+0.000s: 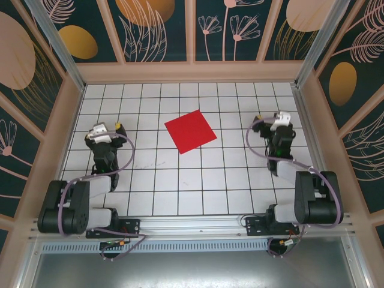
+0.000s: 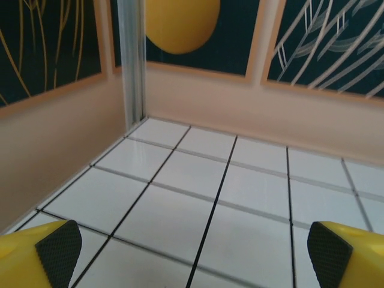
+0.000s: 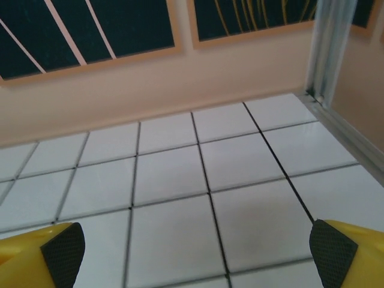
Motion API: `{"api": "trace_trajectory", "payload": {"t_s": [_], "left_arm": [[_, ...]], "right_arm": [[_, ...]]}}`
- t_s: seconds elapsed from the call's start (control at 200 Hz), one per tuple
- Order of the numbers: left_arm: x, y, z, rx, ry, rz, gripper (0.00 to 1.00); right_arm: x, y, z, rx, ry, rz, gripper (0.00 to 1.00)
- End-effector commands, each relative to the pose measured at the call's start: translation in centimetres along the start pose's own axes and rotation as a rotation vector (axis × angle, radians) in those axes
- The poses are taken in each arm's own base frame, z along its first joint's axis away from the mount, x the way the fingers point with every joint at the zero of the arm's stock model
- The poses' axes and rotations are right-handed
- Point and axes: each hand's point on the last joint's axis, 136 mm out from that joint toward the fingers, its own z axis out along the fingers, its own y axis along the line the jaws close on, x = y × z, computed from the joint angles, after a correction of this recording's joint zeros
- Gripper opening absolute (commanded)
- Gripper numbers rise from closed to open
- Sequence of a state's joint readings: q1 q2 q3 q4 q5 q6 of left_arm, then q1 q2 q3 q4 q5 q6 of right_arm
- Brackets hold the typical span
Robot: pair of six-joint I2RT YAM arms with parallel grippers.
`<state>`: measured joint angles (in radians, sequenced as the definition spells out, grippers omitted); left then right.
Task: Fold a paper plane with a square sheet of paper (pick it up from the middle)
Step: Move the square sheet of paper to the center of the table.
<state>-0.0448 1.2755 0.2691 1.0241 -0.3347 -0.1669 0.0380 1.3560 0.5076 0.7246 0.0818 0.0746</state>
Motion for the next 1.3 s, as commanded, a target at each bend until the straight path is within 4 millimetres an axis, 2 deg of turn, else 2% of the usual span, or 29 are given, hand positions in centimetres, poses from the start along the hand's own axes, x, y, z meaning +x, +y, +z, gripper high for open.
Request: {"api": "trace_trajectory", "payload": {"t_s": [0.0, 0.05, 0.09, 0.145, 0.22, 0.38, 0.53, 0.625, 0.766, 0.941, 1.031, 1.121, 1.216, 1.296], "left_arm": [[-1.7, 0.3, 0.2, -0.044, 0.058, -0.159, 0.99], [-2.5, 0.0, 0.1, -0.049, 0.079, -0.271, 0.99], [-3.2, -0.9, 0.1, -0.013, 0.105, -0.333, 0.99], [-4.1, -2.3, 0.0, 0.053, 0.141, -0.387, 0.98], [-4.3, -3.6, -0.2, 0.106, 0.194, -0.456, 0.99], [-3.5, -6.3, -1.4, 0.246, 0.311, -0.512, 0.99], [-2.4, -6.8, -2.4, 0.273, 0.388, -0.496, 0.99], [-1.8, -6.7, -2.9, 0.272, 0.417, -0.462, 0.98], [-1.2, -6.5, -3.3, 0.27, 0.436, -0.431, 0.99], [-0.8, -6.7, -3.7, 0.289, 0.452, -0.424, 0.99], [-0.7, -7.0, -3.8, 0.304, 0.455, -0.422, 0.99], [-0.7, -7.2, -3.9, 0.316, 0.461, -0.424, 0.99], [-0.5, -7.5, -3.9, 0.332, 0.472, -0.434, 0.98], [0.1, -7.8, -4.1, 0.352, 0.492, -0.448, 0.99]], "right_arm": [[2.6, 1.6, 0.4, 0.071, 0.235, 0.053, 0.99], [3.1, 3.4, 0.8, 0.05, 0.288, 0.091, 0.99], [3.7, 5.3, 1.0, 0.0, 0.334, 0.135, 0.99], [4.6, 8.6, 1.2, -0.101, 0.41, 0.206, 0.99], [6.2, 13.0, 1.2, -0.228, 0.509, 0.285, 0.99], [9.5, 20.9, 1.0, -0.363, 0.638, 0.306, 0.99], [12.7, 27.2, 1.2, -0.421, 0.73, 0.23, 0.96], [14.4, 29.9, 1.4, -0.432, 0.771, 0.197, 0.94], [16.4, 32.1, 2.0, -0.421, 0.816, 0.172, 0.92], [19.0, 33.0, 2.8, -0.372, 0.885, 0.137, 0.9], [20.0, 32.6, 2.8, -0.327, 0.917, 0.126, 0.89], [20.8, 32.1, 1.9, -0.303, 0.945, 0.115, 0.88], [22.2, 30.8, 0.4, -0.259, 0.987, 0.093, 0.87], [23.3, 29.4, -1.7, -0.224, 1.021, 0.084, 0.86]]}}
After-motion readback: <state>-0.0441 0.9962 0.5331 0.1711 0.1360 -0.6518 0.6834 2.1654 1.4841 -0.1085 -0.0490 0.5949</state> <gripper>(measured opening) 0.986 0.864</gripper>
